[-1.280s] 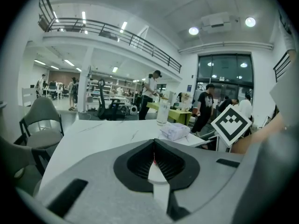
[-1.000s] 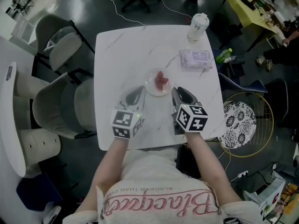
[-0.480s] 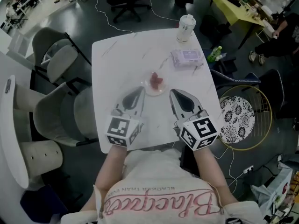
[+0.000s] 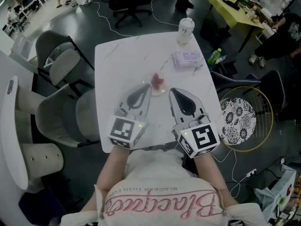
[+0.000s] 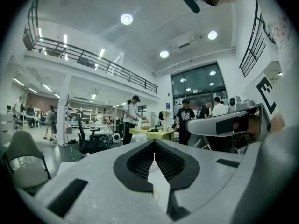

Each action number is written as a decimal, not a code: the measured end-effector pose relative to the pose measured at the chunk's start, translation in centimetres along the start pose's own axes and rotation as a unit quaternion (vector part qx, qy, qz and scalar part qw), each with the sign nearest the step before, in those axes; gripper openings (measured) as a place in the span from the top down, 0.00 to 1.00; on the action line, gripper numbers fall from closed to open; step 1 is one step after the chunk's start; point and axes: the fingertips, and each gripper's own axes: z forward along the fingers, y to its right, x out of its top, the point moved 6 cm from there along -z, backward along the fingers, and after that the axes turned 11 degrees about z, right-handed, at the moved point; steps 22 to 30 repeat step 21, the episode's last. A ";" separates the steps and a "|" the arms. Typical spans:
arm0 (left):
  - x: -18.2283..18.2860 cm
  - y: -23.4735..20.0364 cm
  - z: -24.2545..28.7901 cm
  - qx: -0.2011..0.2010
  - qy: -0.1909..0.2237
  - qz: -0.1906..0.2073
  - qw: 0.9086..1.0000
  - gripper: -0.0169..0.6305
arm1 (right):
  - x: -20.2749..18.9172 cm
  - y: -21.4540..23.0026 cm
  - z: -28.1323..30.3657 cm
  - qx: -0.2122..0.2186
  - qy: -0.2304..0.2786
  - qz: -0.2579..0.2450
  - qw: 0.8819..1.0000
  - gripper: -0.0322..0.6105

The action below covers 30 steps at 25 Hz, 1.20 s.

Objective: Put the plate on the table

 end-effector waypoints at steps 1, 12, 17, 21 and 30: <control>0.2 0.1 -0.1 0.000 0.002 0.001 1.000 0.97 | 0.1 -0.1 -0.1 -0.001 0.003 -0.002 1.000 0.95; 1.5 0.4 -0.9 0.000 0.011 0.022 1.000 0.97 | 0.6 -1.7 -0.5 0.013 0.006 -0.016 1.000 0.95; 1.5 0.6 -1.2 -0.001 0.010 0.024 1.000 0.97 | 0.5 -1.9 -0.6 0.017 0.003 -0.015 1.000 0.95; 1.7 0.7 -1.3 0.000 0.011 0.028 1.000 0.97 | 0.6 -1.9 -0.9 0.018 0.004 -0.010 1.000 0.95; 1.7 0.7 -1.3 0.000 0.011 0.028 1.000 0.97 | 0.6 -1.9 -0.9 0.018 0.004 -0.010 1.000 0.95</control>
